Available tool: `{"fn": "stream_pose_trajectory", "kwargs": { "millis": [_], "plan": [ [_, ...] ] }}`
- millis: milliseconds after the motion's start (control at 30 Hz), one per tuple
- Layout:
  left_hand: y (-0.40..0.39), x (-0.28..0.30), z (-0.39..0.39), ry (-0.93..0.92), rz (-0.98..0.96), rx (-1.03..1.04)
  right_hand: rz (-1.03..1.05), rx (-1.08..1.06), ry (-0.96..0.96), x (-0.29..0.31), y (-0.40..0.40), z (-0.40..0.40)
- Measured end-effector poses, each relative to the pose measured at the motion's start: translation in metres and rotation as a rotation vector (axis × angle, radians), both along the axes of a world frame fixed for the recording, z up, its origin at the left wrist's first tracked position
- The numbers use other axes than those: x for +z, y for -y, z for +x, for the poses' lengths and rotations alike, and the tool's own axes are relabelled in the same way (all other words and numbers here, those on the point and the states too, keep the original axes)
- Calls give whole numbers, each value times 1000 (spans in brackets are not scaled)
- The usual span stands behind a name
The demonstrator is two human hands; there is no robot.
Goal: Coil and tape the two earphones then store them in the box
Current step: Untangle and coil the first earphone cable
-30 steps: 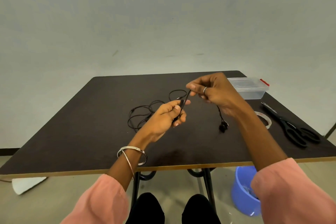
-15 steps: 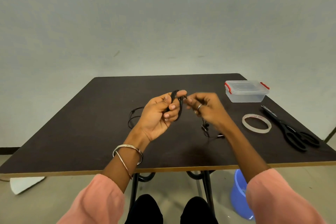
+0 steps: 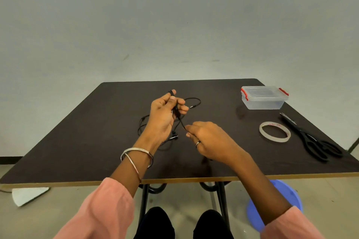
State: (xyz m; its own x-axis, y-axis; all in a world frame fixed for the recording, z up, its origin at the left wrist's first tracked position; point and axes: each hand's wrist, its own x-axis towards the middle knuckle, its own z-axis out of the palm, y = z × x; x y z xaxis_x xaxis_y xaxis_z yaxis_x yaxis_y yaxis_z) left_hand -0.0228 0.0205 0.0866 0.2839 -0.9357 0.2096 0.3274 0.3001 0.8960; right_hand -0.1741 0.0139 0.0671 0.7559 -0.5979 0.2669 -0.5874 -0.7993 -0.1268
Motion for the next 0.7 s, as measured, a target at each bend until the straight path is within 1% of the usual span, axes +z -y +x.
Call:
{"fn": "stream_pose_trajectory", "kwargs": {
  "millis": [67,133,233,267,300,367,467,600,700],
  "plan": [
    [-1,-5,-5,102,4,14,-36,26,-16,6,-2,0],
    [-1,-9,-8,211,8,6,-36,67,14,12,1,-2],
    [-1,-18,-7,495,32,-17,35,91,159,21,8,-8],
    [-2,-21,-6,567,36,-57,77,90,218,24,11,-11],
    [-2,-23,-6,600,39,-110,129,88,271,28,13,-14],
    [-5,-23,-5,594,33,-236,230,91,314,37,16,-19],
    [-10,-21,-4,557,22,-385,315,128,297,45,23,-27],
    [-16,-24,-1,469,116,-465,378,177,378,47,30,-34],
    [-17,-27,4,455,86,-536,403,146,409,46,36,-38]
  ]
}}
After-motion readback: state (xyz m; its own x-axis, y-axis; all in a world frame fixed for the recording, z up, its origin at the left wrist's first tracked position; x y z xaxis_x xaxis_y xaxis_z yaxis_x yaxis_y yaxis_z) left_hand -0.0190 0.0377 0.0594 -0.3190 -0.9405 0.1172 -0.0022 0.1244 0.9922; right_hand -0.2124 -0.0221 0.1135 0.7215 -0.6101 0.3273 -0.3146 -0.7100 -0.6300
